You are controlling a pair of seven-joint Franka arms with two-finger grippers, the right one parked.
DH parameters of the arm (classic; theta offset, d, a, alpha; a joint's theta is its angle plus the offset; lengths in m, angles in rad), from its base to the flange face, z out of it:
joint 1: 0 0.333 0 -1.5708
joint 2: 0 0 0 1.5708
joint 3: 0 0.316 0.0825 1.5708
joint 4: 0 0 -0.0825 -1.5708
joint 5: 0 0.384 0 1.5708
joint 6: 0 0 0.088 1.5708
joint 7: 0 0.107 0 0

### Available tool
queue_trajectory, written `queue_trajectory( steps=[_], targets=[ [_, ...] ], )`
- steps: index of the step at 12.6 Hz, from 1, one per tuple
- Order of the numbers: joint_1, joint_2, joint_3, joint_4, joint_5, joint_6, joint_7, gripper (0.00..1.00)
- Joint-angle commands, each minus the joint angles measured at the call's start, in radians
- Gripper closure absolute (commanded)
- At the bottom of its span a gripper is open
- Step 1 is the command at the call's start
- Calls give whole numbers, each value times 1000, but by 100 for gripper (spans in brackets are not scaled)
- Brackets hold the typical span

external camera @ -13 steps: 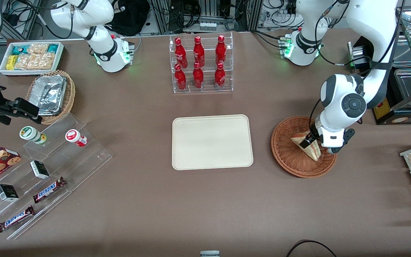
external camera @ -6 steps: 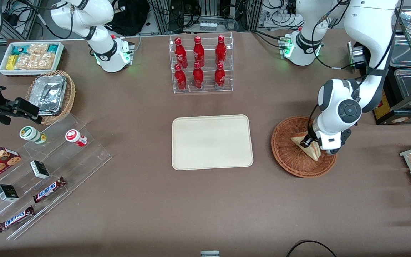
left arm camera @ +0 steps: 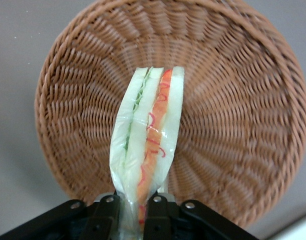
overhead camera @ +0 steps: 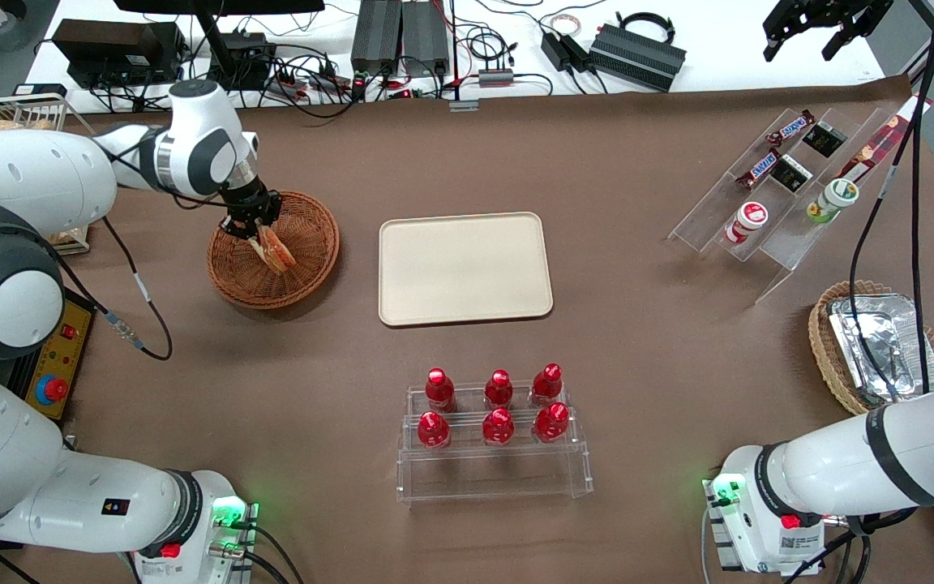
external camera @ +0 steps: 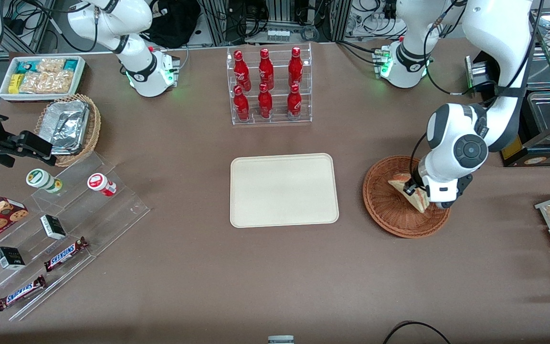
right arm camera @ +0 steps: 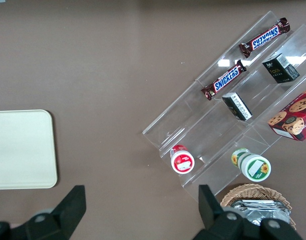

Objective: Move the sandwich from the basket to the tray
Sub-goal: 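Lower the left gripper and close it on the wrapped sandwich, then lift the sandwich and carry it over the cream tray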

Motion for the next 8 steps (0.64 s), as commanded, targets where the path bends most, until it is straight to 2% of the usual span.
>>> queue_trajectory(
  steps=[1,3,8],
  targets=[
    [-86,-11,5,97,6,-151,128,94],
    [-159,10,-18,172,-1,-227,121,94],
    [-358,176,-21,371,5,-230,104,96]
  ],
)
